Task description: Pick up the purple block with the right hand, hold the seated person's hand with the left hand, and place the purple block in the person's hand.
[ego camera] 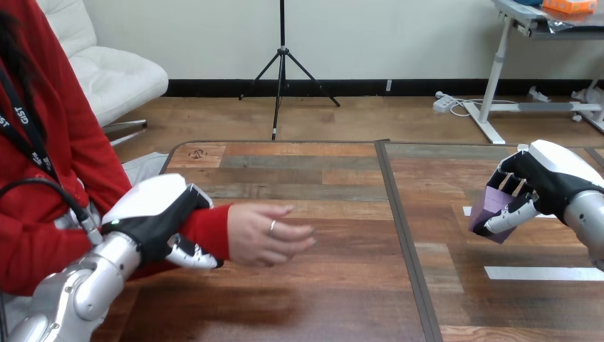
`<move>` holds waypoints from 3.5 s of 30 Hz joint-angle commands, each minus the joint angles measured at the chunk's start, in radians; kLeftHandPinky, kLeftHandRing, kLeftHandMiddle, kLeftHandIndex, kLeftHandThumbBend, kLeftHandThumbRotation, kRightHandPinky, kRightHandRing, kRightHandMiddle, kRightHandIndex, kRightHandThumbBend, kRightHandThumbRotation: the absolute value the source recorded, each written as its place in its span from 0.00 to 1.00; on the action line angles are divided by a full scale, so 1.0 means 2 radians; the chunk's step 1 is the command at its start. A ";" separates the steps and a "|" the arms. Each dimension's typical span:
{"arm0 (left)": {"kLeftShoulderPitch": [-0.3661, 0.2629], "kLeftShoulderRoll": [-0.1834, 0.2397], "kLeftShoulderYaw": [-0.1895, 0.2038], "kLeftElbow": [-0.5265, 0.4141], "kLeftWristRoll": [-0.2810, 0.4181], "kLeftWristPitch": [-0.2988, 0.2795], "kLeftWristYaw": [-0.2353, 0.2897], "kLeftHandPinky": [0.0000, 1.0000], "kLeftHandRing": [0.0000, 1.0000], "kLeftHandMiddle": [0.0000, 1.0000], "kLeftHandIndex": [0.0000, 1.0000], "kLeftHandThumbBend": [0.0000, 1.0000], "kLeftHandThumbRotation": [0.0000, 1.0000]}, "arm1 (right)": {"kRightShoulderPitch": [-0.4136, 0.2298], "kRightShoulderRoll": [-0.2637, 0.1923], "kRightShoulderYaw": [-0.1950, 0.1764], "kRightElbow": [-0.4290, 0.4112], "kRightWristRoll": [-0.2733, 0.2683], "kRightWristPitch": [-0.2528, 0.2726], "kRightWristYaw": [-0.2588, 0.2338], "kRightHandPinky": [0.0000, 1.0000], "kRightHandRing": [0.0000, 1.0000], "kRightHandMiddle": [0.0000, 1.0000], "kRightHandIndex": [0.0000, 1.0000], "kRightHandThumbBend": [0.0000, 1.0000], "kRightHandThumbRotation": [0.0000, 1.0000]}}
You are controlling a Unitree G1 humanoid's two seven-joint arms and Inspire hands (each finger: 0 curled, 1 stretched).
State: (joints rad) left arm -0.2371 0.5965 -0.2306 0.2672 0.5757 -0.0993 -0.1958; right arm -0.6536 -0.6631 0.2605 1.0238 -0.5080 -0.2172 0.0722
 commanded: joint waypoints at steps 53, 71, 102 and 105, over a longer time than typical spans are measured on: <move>-0.172 -0.110 -0.001 -0.053 -0.009 0.005 -0.001 0.16 0.23 0.31 0.33 0.64 0.00 | -0.059 0.063 -0.004 -0.069 0.005 0.016 -0.001 0.35 0.41 0.48 0.50 0.70 0.00; -0.199 -0.143 -0.018 -0.037 -0.001 -0.005 0.003 0.16 0.23 0.32 0.33 0.64 0.00 | -0.066 0.082 -0.002 -0.083 0.004 0.014 0.002 0.32 0.38 0.45 0.49 0.69 0.00; -0.230 -0.179 -0.027 -0.029 0.000 -0.004 0.002 0.17 0.23 0.32 0.33 0.63 0.00 | -0.083 0.112 0.008 -0.100 -0.009 0.016 0.004 0.28 0.36 0.43 0.48 0.69 0.00; -0.231 -0.180 -0.027 -0.028 -0.001 -0.004 0.002 0.17 0.23 0.32 0.33 0.63 0.00 | -0.083 0.114 0.008 -0.105 -0.009 0.020 0.006 0.27 0.35 0.42 0.48 0.69 0.00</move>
State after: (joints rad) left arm -0.3971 0.3149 -0.2995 0.2850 0.6046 -0.0617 -0.2310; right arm -0.6538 -0.4484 0.2745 0.9750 -0.5182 -0.1793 0.0848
